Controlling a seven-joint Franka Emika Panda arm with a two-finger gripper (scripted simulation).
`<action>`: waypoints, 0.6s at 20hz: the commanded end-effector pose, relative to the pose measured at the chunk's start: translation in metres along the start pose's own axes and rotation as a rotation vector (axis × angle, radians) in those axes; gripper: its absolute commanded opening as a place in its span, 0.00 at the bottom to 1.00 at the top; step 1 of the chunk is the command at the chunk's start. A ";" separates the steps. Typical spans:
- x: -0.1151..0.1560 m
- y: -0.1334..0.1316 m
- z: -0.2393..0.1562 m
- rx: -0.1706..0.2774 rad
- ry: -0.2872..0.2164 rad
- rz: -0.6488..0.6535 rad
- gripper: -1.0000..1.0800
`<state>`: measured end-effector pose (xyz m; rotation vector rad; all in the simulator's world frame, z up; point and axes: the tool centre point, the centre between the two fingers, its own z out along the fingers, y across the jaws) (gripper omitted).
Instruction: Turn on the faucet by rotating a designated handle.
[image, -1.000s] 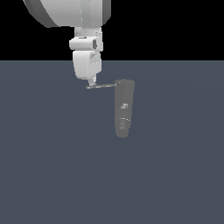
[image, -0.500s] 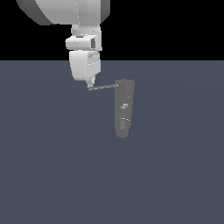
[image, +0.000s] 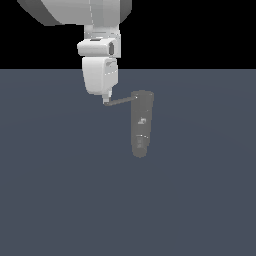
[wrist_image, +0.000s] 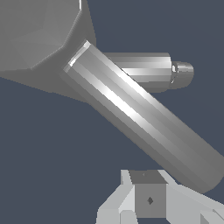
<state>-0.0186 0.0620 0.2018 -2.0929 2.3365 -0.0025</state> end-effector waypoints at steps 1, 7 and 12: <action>0.011 0.006 0.000 -0.002 0.003 0.009 0.00; 0.025 0.021 0.000 -0.003 0.003 0.007 0.00; 0.037 0.034 0.000 -0.003 0.003 0.007 0.00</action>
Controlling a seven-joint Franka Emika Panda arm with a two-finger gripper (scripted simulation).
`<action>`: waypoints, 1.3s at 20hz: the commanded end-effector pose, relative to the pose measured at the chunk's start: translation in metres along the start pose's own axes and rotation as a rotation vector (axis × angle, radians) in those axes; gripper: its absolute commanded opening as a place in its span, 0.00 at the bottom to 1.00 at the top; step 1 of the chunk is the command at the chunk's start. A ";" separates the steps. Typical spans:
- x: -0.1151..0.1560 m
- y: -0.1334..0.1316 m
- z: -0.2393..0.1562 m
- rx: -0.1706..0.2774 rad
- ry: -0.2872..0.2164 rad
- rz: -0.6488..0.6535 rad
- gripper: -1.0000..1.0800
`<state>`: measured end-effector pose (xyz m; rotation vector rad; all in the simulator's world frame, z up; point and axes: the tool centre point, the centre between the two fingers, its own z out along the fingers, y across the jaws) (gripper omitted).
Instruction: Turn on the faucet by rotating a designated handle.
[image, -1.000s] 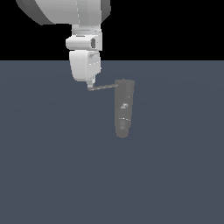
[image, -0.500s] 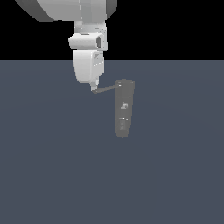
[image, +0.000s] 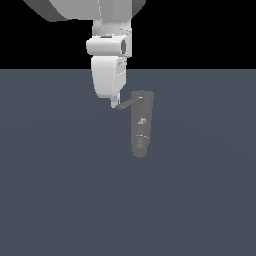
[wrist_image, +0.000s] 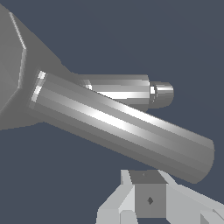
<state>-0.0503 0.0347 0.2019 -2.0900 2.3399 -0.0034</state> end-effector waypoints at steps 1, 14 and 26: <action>0.008 0.008 0.000 -0.004 0.002 0.003 0.00; 0.043 0.022 0.000 -0.002 0.001 -0.003 0.00; 0.114 0.022 0.000 -0.004 0.002 0.000 0.00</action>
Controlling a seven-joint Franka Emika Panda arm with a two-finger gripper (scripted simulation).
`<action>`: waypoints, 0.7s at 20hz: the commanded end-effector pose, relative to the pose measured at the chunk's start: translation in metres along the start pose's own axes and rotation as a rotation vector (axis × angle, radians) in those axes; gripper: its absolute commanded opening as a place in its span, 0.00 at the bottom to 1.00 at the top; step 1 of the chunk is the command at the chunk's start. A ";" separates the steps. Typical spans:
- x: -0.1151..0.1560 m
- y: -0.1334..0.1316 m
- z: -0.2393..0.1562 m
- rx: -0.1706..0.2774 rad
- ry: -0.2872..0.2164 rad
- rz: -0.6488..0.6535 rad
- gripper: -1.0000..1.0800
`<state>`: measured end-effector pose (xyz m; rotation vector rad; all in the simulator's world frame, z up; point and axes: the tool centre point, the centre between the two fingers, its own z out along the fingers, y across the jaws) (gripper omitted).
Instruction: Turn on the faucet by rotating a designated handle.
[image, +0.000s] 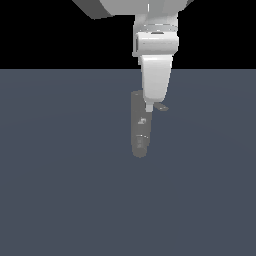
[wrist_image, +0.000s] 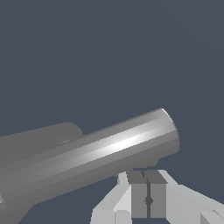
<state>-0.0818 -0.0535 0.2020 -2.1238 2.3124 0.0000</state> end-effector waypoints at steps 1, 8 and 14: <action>0.029 0.001 0.000 -0.001 0.001 0.028 0.00; 0.031 -0.009 0.000 0.000 0.000 0.002 0.00; 0.051 -0.026 0.000 0.000 0.001 0.008 0.00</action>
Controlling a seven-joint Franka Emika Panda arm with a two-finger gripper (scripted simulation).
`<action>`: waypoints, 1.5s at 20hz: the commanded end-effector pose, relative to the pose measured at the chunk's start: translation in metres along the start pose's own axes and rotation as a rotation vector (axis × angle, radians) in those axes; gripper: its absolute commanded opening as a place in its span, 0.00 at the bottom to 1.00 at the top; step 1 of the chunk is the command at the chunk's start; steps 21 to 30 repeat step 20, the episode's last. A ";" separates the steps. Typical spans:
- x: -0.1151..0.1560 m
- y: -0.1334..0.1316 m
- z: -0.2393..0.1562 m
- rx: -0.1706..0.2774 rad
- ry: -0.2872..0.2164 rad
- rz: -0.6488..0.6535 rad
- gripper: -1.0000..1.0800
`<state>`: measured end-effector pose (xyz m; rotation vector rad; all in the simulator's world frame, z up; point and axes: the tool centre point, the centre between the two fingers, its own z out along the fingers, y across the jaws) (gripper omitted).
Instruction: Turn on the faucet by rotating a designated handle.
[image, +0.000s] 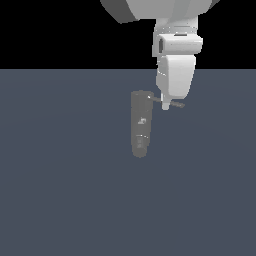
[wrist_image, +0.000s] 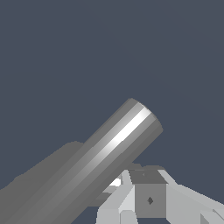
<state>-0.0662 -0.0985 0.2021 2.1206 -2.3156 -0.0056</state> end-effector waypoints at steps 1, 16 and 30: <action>0.011 -0.009 0.000 0.005 0.001 0.007 0.00; 0.059 -0.049 0.000 0.004 0.001 0.022 0.00; 0.068 -0.056 0.000 0.004 0.001 0.025 0.00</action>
